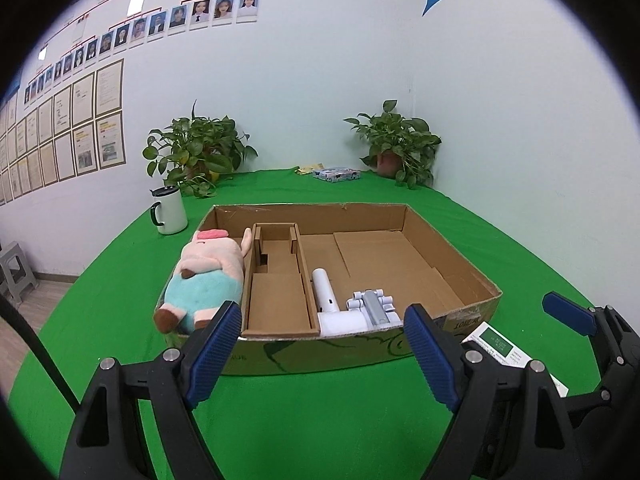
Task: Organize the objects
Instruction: 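Withdraw both grippers from the tray, then grasp the white medicine box with the right gripper and lift it, then close the left gripper on the medicine box end beside the right gripper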
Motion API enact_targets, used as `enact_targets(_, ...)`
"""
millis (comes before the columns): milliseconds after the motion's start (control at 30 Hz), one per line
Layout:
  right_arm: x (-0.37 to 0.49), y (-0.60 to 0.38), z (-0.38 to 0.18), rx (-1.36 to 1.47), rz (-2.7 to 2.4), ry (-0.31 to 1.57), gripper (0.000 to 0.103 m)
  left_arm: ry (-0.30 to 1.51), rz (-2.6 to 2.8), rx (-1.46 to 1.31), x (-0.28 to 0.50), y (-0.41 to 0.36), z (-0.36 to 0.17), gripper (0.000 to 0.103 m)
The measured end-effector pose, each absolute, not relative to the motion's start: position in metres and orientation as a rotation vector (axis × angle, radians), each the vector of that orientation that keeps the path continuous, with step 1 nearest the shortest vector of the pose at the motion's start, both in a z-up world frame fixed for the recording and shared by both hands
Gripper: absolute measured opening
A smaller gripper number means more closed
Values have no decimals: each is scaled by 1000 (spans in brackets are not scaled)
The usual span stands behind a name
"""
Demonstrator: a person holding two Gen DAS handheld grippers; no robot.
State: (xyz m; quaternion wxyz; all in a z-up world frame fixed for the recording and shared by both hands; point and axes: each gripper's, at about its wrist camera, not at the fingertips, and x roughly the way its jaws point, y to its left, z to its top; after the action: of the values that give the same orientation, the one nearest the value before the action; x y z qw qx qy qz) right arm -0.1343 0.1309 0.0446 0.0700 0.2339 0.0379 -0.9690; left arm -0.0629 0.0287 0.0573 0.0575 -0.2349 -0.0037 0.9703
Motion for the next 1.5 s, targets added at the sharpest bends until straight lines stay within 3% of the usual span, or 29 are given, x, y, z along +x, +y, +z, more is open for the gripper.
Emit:
enact_targets(667, -125, 144, 37, 746, -2871, 69, 102, -35, 2897, -770, -49, 16, 40, 83)
enact_targets(900, -143, 221, 1, 1053, -2912, 63, 102, -56, 2789, -986, -54, 6, -1, 83)
enact_targets(1000, -145, 246, -25, 1196, -2902, 186, 102, -91, 2768, -1050, -56, 2, -15, 83)
enact_targets(1133, -142, 264, -53, 1295, -2836, 214, 102, -105, 2747, -1080, -55, 2, -25, 83)
enact_targets(1200, -141, 267, -63, 1324, -2785, 199, 94, -103, 2741, -1075, -55, 2, -25, 83)
enact_targets(1267, -140, 262, -68, 1355, -2713, 179, 71, -106, 2732, -1067, -54, 2, -25, 83)
enact_targets(1333, -134, 248, -71, 1359, -2647, 181, 66, -121, 2723, -1060, -52, 0, -24, 83)
enact_targets(1433, -119, 221, -69, 1313, -2548, 160, 67, -159, 2692, -1074, -51, -5, -24, 83)
enact_targets(1500, -110, 204, -68, 1283, -2494, 129, 83, -188, 2658, -1093, -52, -7, -24, 83)
